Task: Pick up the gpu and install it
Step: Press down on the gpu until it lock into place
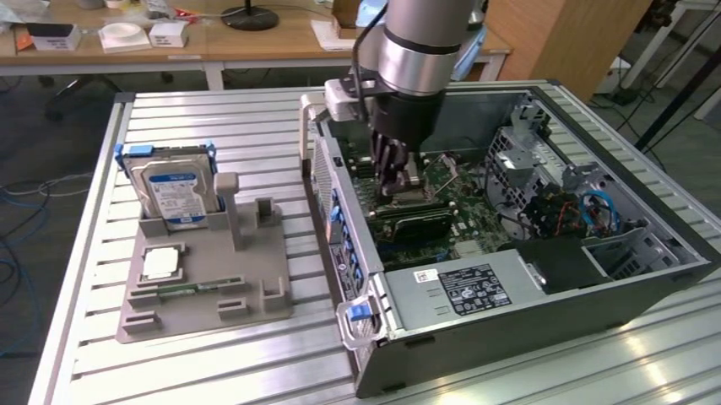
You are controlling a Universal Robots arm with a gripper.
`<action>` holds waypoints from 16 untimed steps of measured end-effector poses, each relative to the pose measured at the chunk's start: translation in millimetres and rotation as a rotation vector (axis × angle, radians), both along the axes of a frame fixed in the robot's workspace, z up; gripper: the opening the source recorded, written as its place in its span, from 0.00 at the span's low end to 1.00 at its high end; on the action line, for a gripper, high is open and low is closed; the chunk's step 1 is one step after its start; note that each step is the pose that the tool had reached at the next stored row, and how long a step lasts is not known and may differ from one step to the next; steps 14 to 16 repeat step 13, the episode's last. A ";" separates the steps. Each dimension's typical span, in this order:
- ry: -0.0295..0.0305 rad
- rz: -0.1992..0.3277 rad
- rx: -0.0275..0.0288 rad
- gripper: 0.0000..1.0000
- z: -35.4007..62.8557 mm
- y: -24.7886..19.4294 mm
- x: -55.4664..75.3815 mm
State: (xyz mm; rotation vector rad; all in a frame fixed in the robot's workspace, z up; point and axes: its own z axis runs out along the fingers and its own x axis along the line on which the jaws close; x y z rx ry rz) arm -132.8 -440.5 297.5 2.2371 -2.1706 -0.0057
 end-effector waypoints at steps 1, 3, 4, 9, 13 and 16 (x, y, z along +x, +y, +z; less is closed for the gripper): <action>0.0000 0.000 0.0005 0.11 0.0 0.0 4.4; 0.0000 0.001 0.0022 0.11 0.0 0.0 13.7; 0.0000 0.002 0.0027 0.11 0.0 0.0 17.8; 0.0001 0.004 0.0033 0.11 0.0 -0.1 22.7; 0.0001 0.004 0.0033 0.11 0.0 0.0 22.7; 0.0001 0.004 0.0033 0.11 0.0 0.0 22.7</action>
